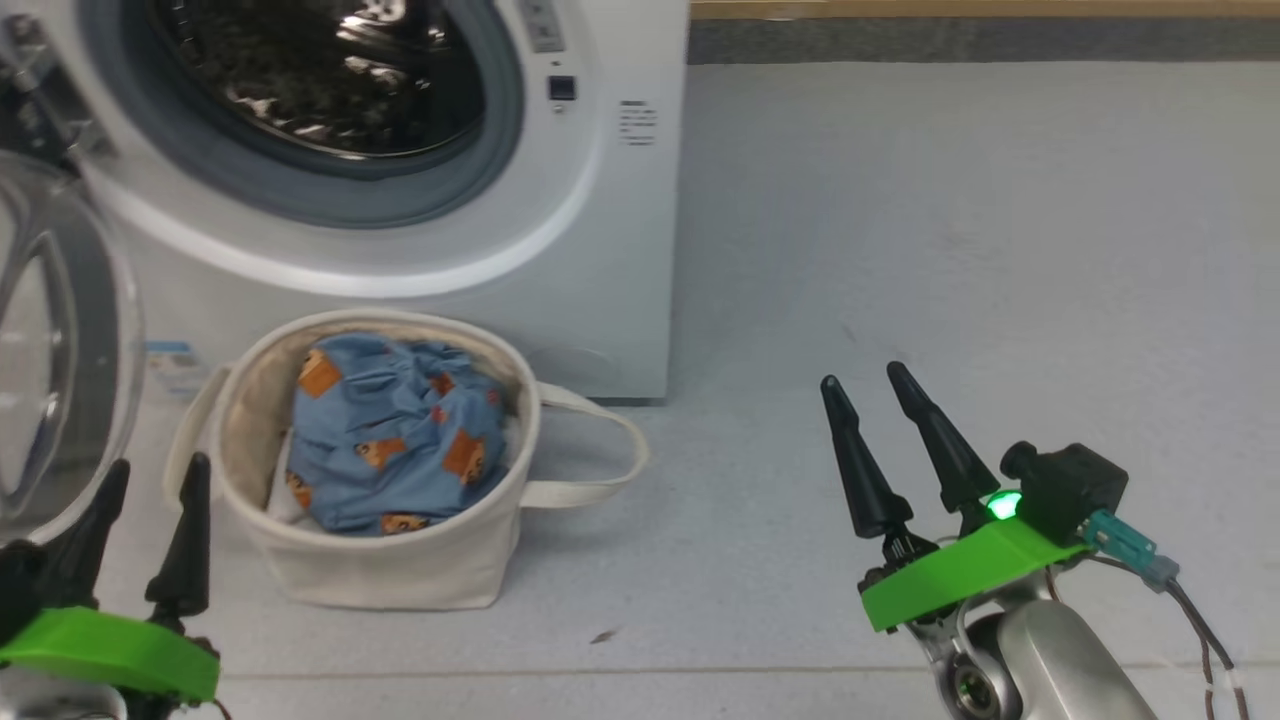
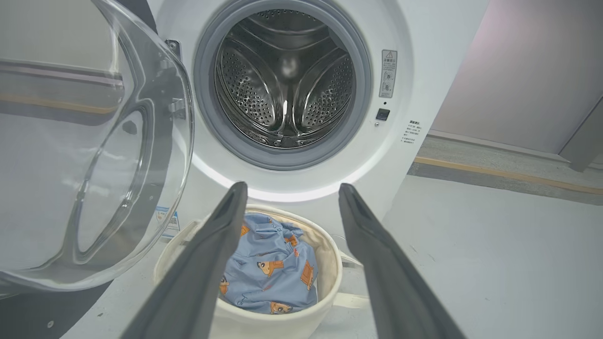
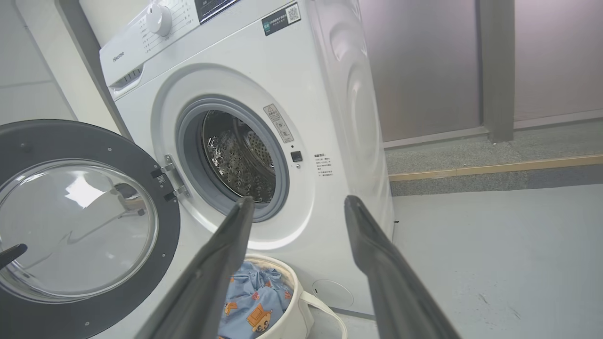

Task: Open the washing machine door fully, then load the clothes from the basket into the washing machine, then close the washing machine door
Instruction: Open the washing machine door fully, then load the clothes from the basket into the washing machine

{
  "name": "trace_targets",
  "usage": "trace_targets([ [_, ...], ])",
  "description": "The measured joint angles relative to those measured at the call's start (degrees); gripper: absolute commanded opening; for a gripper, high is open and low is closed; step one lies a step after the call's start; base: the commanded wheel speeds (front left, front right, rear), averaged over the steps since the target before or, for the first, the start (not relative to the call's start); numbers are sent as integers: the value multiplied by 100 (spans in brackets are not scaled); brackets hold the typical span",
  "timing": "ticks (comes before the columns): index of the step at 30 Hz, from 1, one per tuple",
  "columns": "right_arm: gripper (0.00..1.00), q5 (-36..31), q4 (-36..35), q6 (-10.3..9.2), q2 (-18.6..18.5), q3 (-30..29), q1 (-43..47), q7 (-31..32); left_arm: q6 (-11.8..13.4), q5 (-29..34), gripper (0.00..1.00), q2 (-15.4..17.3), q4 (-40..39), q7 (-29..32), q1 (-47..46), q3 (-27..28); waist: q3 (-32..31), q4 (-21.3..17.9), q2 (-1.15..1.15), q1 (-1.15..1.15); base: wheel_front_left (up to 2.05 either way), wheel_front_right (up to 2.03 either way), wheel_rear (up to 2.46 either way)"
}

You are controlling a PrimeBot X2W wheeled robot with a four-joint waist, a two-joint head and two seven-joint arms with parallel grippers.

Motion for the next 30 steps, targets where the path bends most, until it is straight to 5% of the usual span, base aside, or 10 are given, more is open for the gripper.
trace_targets([
  [10,100,49,121,0,-31,7,0,-2,58,-115,100,189,236,105,21,118,-112,-447,0,0,0,0,0],
  [30,100,110,97,0,-219,-200,257,8,48,-208,100,303,441,-20,183,-110,-314,-505,0,0,0,0,0],
])
